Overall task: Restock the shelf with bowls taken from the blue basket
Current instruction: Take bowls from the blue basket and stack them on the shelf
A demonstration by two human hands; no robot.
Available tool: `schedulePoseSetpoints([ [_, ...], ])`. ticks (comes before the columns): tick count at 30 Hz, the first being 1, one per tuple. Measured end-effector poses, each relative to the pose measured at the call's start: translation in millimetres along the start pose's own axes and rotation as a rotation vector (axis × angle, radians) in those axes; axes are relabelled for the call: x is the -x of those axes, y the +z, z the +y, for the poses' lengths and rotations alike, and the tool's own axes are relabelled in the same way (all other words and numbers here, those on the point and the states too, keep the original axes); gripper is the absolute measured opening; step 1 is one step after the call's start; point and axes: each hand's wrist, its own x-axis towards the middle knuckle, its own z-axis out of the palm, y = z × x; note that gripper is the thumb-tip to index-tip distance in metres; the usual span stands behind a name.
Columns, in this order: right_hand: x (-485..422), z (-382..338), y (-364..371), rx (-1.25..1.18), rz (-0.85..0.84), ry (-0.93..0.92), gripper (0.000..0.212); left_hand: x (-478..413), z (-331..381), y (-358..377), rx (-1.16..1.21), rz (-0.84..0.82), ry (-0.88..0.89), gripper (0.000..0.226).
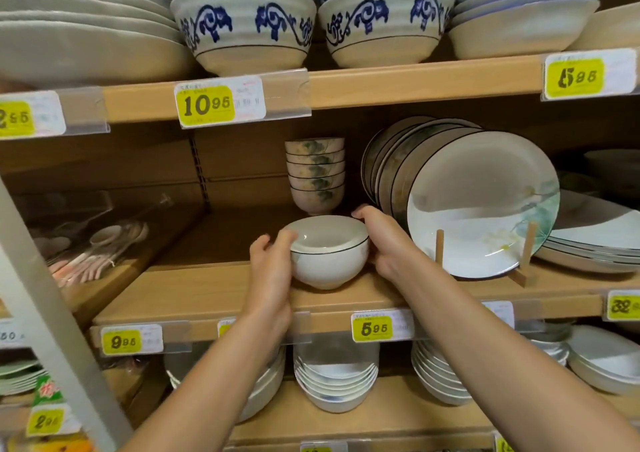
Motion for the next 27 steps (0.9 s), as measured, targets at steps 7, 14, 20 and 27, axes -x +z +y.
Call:
schedulePoseSetpoints([
  [7,-6.5,7.3,4.8,-0.033,-0.024,0.052,0.019,5.7,-5.4,23.9,0.014,0.014,-0.019,0.040],
  [14,-5.8,-3.3,0.1,-0.036,-0.066,0.003,0.033,-33.4,20.8,-5.6,0.002,-0.241,-0.196,0.055],
  [20,-3.1,4.7,9.3,-0.045,-0.014,0.058,0.035,-36.5,26.5,-5.7,-0.057,-0.097,-0.151,0.016],
  [27,2.5,16.3,18.3,-0.063,0.111,-0.025,0.021,17.0,-12.9,12.7,0.067,-0.009,0.054,0.064],
])
